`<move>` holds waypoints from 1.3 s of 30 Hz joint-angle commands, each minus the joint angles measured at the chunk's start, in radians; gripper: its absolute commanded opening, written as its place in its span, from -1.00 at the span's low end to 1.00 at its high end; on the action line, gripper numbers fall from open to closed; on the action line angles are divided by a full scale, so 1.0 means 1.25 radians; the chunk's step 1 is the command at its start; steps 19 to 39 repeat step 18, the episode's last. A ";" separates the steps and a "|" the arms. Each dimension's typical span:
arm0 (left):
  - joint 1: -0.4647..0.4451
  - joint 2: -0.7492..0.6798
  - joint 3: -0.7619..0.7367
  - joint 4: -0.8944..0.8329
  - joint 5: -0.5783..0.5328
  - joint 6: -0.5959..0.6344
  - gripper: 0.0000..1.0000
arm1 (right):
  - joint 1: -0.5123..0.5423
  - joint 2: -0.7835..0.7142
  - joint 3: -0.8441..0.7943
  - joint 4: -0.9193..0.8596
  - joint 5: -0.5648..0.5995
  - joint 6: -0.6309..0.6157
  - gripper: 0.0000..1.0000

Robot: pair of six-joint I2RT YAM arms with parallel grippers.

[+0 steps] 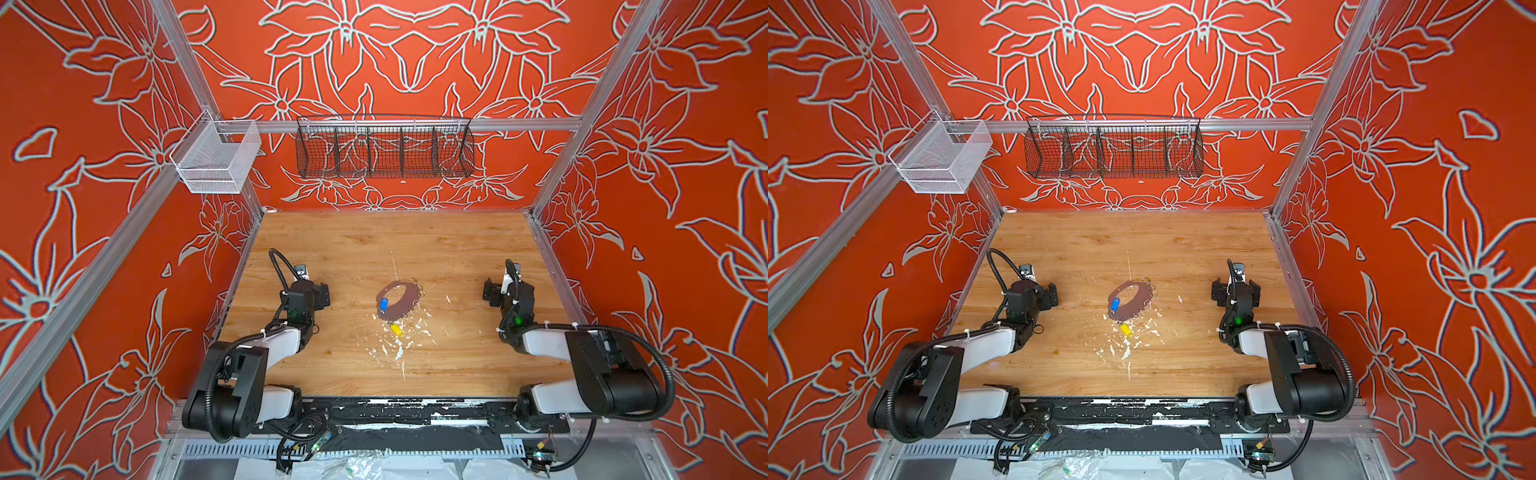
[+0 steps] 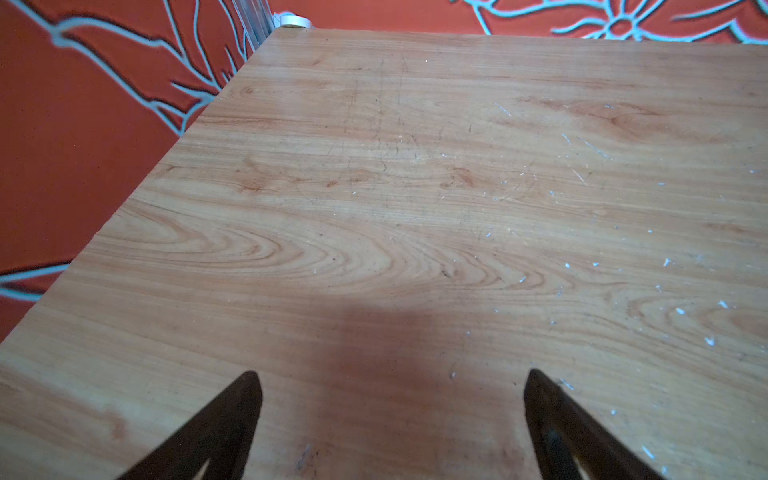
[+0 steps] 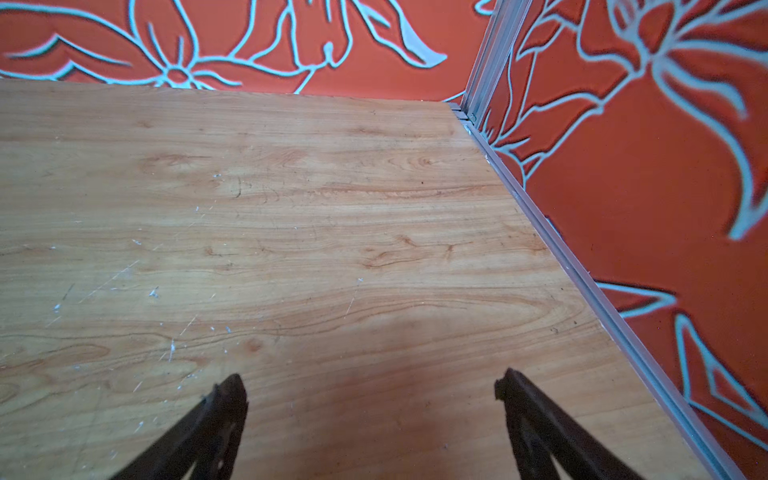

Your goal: Put the keys on the keyring

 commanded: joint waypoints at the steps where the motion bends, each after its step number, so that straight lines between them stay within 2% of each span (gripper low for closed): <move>1: 0.007 0.004 0.008 0.016 0.002 -0.003 0.95 | 0.003 0.005 0.014 -0.003 0.024 0.010 0.94; 13: 0.012 0.009 0.015 0.006 0.013 -0.003 0.95 | 0.003 0.002 0.011 0.001 0.024 0.010 0.94; 16: 0.040 0.011 0.024 -0.009 0.058 -0.012 0.95 | 0.003 0.004 0.012 0.001 0.024 0.010 0.94; 39: 0.040 0.010 0.023 -0.009 0.059 -0.012 0.95 | 0.003 0.001 0.007 0.008 0.017 0.009 0.94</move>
